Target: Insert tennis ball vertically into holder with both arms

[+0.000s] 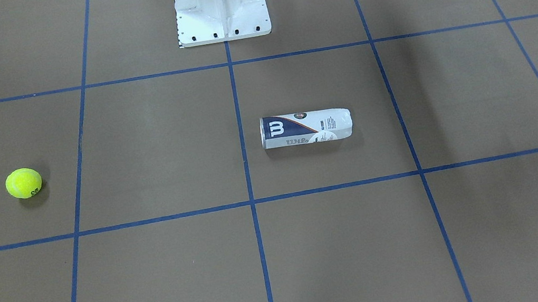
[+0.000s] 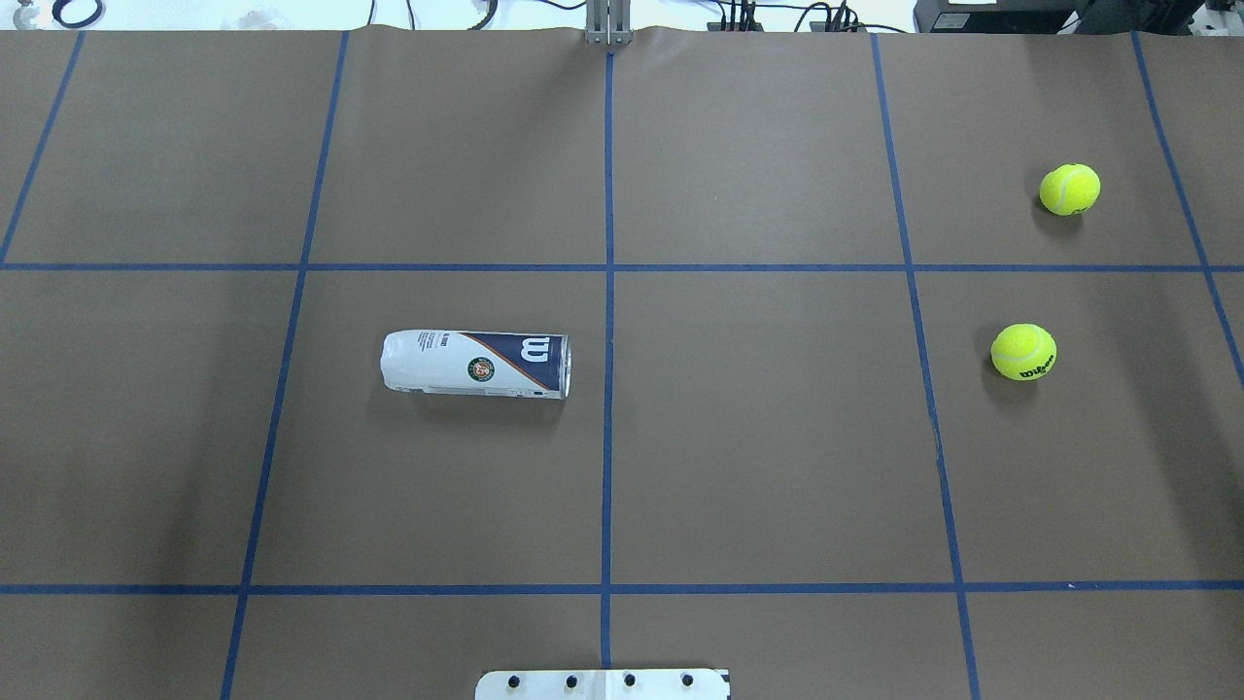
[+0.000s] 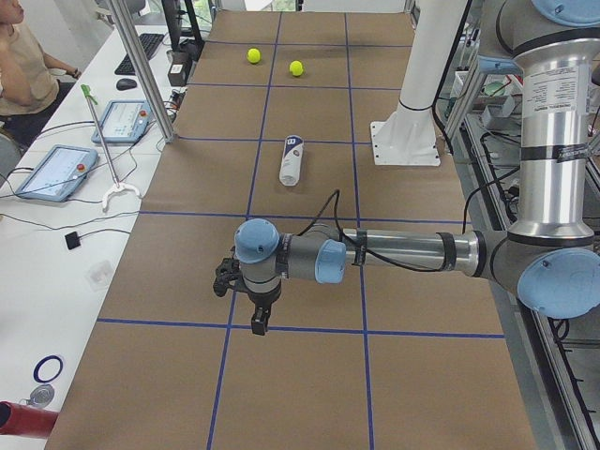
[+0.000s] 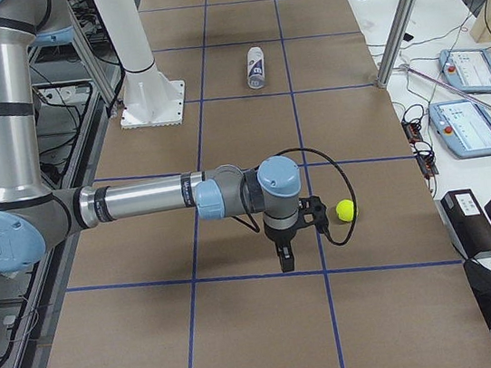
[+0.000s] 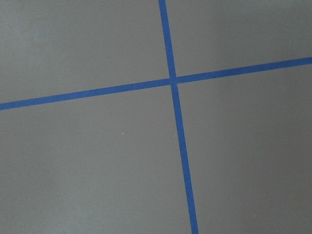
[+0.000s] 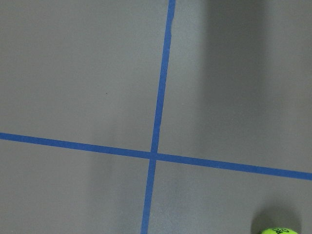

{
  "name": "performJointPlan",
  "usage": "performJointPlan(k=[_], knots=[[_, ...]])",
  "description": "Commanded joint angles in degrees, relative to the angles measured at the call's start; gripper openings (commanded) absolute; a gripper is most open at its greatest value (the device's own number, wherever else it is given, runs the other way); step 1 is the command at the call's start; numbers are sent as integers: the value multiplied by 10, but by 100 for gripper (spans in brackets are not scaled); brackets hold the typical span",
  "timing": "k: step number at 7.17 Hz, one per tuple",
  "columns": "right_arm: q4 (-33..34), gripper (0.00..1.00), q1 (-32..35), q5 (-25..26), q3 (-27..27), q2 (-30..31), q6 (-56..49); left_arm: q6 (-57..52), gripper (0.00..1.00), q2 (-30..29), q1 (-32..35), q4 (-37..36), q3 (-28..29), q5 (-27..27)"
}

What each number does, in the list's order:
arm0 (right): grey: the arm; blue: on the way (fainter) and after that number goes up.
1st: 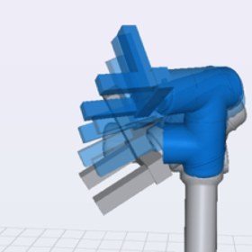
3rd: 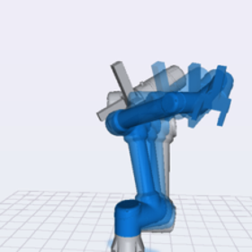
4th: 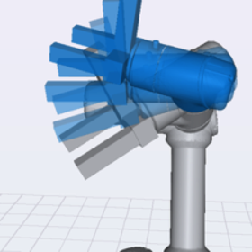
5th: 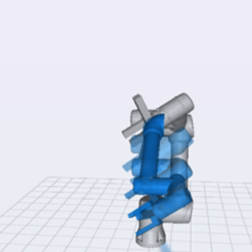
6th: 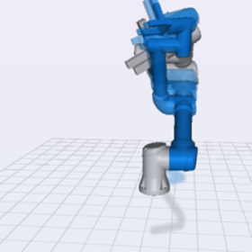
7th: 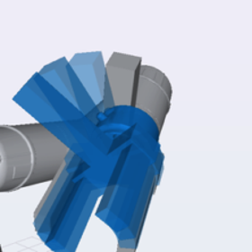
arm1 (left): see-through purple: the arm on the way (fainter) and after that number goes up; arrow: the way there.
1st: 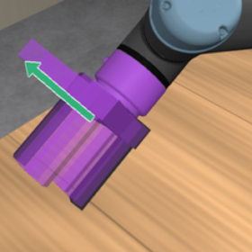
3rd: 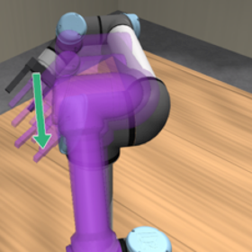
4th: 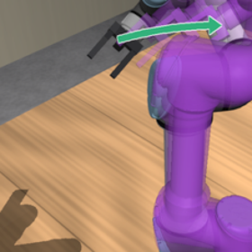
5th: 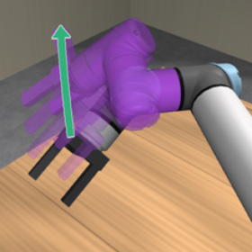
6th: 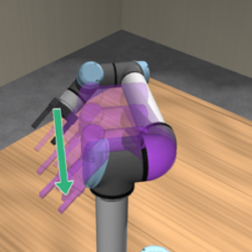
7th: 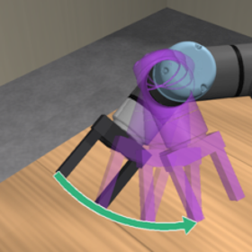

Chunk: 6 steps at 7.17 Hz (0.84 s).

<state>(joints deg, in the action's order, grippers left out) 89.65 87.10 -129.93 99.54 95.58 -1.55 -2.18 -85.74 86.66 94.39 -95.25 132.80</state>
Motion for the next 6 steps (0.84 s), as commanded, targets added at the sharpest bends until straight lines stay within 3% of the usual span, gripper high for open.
performJointPlan(k=[1, 6], knots=[[0, 100, 0, 2, 0, -5, 1, -1, 100, 0, 0, -1, -4, 0], [-1, 100, -5, 8, -7, -51, 5, 1, 100, -5, 0, 9, -16, 2]])
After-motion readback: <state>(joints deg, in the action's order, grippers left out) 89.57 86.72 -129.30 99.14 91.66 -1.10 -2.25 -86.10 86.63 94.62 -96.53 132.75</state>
